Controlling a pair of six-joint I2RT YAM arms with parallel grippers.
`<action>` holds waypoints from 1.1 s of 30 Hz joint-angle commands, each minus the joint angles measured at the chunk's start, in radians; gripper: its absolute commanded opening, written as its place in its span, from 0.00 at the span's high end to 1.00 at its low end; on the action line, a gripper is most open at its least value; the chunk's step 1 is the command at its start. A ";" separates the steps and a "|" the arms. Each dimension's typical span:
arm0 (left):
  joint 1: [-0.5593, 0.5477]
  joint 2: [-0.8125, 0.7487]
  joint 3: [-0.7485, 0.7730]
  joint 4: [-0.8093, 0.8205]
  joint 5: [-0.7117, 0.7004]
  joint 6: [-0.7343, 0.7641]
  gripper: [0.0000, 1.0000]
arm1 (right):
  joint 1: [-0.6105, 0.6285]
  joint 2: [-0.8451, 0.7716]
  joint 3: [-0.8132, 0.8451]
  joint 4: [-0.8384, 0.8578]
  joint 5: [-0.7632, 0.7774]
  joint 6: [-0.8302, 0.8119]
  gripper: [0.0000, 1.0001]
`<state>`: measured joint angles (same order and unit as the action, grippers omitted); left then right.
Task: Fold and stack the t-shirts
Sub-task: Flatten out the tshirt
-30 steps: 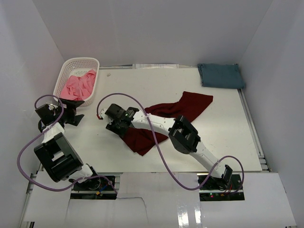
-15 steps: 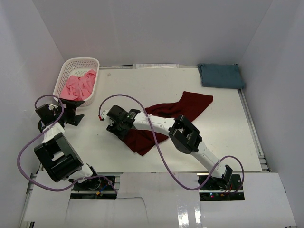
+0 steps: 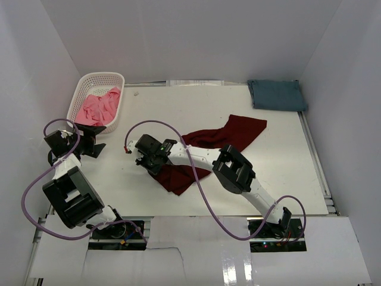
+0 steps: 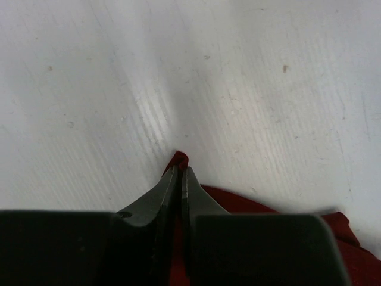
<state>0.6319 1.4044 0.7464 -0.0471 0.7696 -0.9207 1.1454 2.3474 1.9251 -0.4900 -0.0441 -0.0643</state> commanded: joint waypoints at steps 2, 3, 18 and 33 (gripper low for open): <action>0.005 -0.030 -0.002 0.010 0.014 0.016 0.02 | 0.019 0.000 -0.040 -0.075 -0.075 0.029 0.92; 0.005 -0.030 -0.004 0.012 0.014 0.016 0.02 | 0.019 -0.003 -0.034 -0.074 -0.079 0.029 0.92; -0.179 -0.030 0.092 -0.095 0.008 0.193 0.02 | -0.422 -0.582 0.188 -0.004 -0.123 0.153 0.92; -0.707 0.134 0.379 -0.370 -0.190 0.517 0.02 | -0.789 -0.705 0.048 -0.004 -0.418 0.173 0.92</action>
<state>-0.0372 1.5051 1.0637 -0.3225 0.6327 -0.4961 0.3607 1.6203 1.9949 -0.4980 -0.3466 0.0990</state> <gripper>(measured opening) 0.977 0.086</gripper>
